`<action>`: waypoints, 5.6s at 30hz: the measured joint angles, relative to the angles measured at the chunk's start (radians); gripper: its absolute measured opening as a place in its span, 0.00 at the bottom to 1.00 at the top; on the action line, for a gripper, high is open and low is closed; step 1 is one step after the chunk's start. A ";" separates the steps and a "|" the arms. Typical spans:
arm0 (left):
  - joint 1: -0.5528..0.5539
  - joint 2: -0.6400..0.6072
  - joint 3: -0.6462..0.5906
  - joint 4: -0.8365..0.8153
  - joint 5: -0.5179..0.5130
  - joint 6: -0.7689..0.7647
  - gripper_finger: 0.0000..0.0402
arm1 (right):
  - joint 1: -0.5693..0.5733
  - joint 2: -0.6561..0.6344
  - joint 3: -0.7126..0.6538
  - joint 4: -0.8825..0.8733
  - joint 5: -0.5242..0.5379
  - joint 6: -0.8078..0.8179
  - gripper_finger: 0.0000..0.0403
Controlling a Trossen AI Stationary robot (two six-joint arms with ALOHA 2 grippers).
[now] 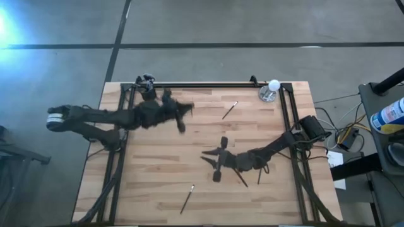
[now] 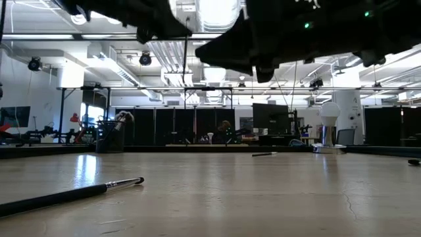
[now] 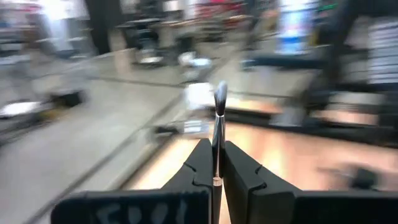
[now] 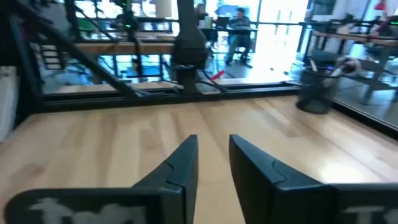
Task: Pick & Place Makeup Supplies
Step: Put the makeup brush into the makeup holder, then put the right makeup brush into the makeup holder
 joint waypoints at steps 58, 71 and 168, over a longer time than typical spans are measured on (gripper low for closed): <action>0.798 -0.234 -0.510 0.279 -0.090 -0.180 0.22 | -0.024 -0.011 -0.002 -0.023 -0.011 0.018 0.02; 0.556 -0.421 -0.511 0.025 0.218 -0.167 0.14 | -0.008 -0.032 -0.017 -0.108 0.056 0.044 0.02; -0.264 0.463 -0.351 1.064 0.358 -0.143 0.33 | 0.181 -0.287 -0.029 -0.176 0.327 0.037 0.02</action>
